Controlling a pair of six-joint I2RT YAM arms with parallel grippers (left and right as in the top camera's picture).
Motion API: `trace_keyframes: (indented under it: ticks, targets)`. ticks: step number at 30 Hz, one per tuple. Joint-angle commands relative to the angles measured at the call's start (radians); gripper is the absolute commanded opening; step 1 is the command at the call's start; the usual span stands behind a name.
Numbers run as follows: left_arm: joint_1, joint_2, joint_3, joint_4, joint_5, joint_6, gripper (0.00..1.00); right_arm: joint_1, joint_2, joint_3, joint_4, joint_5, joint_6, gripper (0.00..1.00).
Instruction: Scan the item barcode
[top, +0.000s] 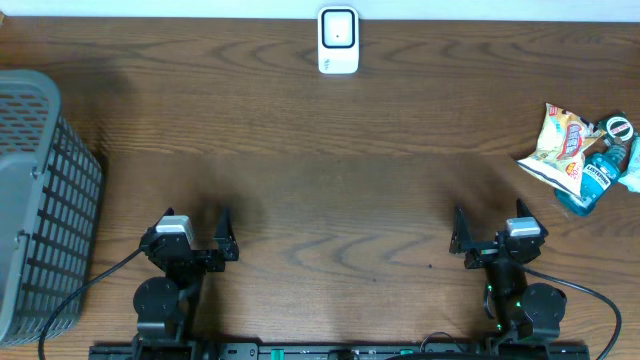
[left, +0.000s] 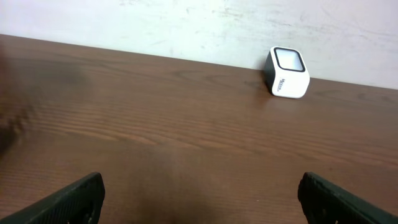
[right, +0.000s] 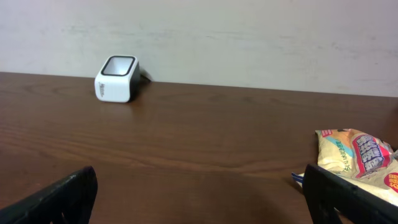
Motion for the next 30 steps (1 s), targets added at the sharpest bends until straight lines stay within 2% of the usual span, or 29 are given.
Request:
trace_keyframes:
  ticks: [1, 30]
  targets:
    - [0.004, -0.010, -0.016, -0.026, -0.013, 0.018, 0.98, 0.008, -0.006, -0.001, -0.005, 0.005, -0.004, 0.99]
    - [0.004, -0.010, -0.016, -0.026, -0.013, 0.018, 0.98, 0.069, -0.006, -0.001, -0.005, 0.005, -0.004, 0.99]
